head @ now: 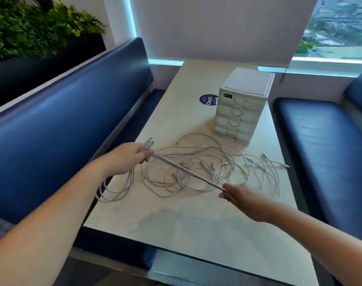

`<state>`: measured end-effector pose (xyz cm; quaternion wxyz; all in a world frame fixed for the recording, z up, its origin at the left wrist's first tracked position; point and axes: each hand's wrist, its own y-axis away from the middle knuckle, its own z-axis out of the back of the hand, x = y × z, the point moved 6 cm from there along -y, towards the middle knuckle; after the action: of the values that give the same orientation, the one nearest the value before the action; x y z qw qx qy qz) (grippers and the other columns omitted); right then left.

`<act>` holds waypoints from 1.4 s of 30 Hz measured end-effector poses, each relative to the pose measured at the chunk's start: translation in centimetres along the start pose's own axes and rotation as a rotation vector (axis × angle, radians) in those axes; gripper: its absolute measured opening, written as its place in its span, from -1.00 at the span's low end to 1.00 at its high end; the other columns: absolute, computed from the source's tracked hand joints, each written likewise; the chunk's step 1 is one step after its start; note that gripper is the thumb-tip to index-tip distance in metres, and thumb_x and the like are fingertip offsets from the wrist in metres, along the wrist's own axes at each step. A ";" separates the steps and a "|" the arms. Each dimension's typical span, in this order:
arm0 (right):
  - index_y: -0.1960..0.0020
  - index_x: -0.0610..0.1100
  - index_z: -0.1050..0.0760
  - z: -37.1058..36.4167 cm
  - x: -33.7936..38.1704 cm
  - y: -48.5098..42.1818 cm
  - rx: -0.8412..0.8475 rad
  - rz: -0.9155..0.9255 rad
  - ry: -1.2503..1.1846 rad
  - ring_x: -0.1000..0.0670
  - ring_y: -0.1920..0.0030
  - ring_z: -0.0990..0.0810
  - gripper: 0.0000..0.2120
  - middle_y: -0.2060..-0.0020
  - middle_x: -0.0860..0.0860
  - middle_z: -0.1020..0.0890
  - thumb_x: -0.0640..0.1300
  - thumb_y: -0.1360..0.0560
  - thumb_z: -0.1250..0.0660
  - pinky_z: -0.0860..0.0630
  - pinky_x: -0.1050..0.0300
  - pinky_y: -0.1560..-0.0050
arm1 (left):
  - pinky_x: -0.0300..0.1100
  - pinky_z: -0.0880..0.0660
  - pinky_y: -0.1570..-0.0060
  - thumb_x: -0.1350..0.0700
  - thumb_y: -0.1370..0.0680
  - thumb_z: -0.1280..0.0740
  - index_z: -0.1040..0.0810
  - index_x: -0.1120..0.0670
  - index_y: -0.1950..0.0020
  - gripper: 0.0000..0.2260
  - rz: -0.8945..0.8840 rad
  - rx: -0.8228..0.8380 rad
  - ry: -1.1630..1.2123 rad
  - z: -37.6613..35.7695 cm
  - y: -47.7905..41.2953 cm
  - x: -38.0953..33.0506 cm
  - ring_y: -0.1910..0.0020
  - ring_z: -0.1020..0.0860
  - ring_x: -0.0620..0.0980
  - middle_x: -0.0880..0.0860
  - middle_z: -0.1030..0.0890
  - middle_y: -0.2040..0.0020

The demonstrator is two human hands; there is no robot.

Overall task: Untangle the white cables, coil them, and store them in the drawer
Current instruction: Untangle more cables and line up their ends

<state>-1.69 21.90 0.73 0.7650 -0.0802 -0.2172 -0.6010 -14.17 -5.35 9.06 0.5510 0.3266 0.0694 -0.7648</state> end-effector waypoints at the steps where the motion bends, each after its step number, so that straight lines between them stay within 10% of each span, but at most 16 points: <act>1: 0.20 -0.02 -0.23 0.1 -0.4 0.5 -0.018 0.009 0.029 -0.08 0.31 -0.42 -0.67 0.38 0.05 -0.41 0.21 -0.57 -0.01 -0.39 -0.02 0.23 | -0.07 -0.39 0.11 -0.13 -0.64 -0.16 -0.54 0.06 0.12 -0.67 0.005 -0.016 -0.005 0.1 -0.1 0.1 0.17 -0.46 0.03 0.04 -0.53 0.18; 11: 0.02 0.00 -0.40 -1.6 -9.9 4.1 0.046 -0.008 0.517 -0.06 -0.01 -0.52 -0.95 0.13 0.07 -0.59 -0.08 -0.58 -0.16 -0.33 0.06 -0.05 | -0.13 -0.33 0.26 -0.09 -0.67 -0.12 -0.53 0.11 0.14 -0.63 0.076 -0.429 0.053 3.7 1.6 0.4 0.30 -0.41 0.01 0.10 -0.52 0.21; 16: 0.00 0.08 -0.54 -0.3 -12.8 5.0 0.014 -0.018 0.634 -0.05 -0.02 -0.47 -0.66 0.11 0.12 -0.54 -0.32 -0.40 -0.23 -0.48 0.10 0.17 | -0.17 -0.34 0.24 -0.09 -0.67 -0.12 -0.54 0.11 0.12 -0.64 0.097 -0.377 0.088 2.2 2.8 0.5 0.10 -0.49 0.10 0.18 -0.58 0.08; 20: 0.07 -0.02 -0.63 1.8 -13.0 4.5 -0.243 0.029 0.606 -0.09 0.11 -0.41 -0.60 0.25 -0.01 -0.47 -0.41 -0.20 -0.41 -0.54 0.05 0.45 | -0.16 -0.35 0.21 -0.10 -0.67 -0.12 -0.53 0.12 0.10 -0.64 0.088 -0.291 0.118 -0.1 3.0 0.0 0.11 -0.47 0.07 0.12 -0.55 0.11; 27: -0.13 -0.04 -0.61 8.1 -10.4 4.4 -0.642 0.093 0.709 -0.18 -0.08 -0.38 -0.55 0.04 -0.08 -0.49 -0.34 -0.31 -0.26 -0.32 -0.08 0.00 | -0.15 -0.34 0.19 -0.08 -0.67 -0.11 -0.51 0.10 0.11 -0.66 0.070 -0.263 0.153 -1.3 3.2 -1.2 0.18 -0.41 0.03 0.05 -0.47 0.20; 34: -0.04 -0.05 -0.63 8.3 -9.5 4.0 -0.592 0.027 0.751 -0.22 -0.16 -0.34 -0.52 -0.21 -0.12 -0.37 -0.38 -0.18 -0.40 -0.40 -0.15 -0.01 | -0.10 -0.33 0.17 -0.08 -0.67 -0.12 -0.52 0.09 0.12 -0.66 0.075 -0.236 0.168 -2.1 3.2 -1.3 0.17 -0.40 0.07 0.04 -0.48 0.21; 42: 0.13 -0.10 -0.58 8.7 -11.8 1.7 -0.329 -0.171 0.558 -0.12 0.24 -0.55 -0.92 0.16 -0.04 -0.54 -0.23 -0.46 -0.33 -0.45 0.09 0.38 | -0.13 -0.36 0.14 -0.10 -0.66 -0.14 -0.53 0.09 0.12 -0.66 0.104 -0.213 0.188 -2.5 3.1 -0.9 0.16 -0.43 0.03 0.04 -0.50 0.19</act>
<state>-4.32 36.10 3.65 0.7186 -0.0163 0.0946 -0.6888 -10.17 -4.67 8.48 0.6125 0.3397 0.1842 -0.6896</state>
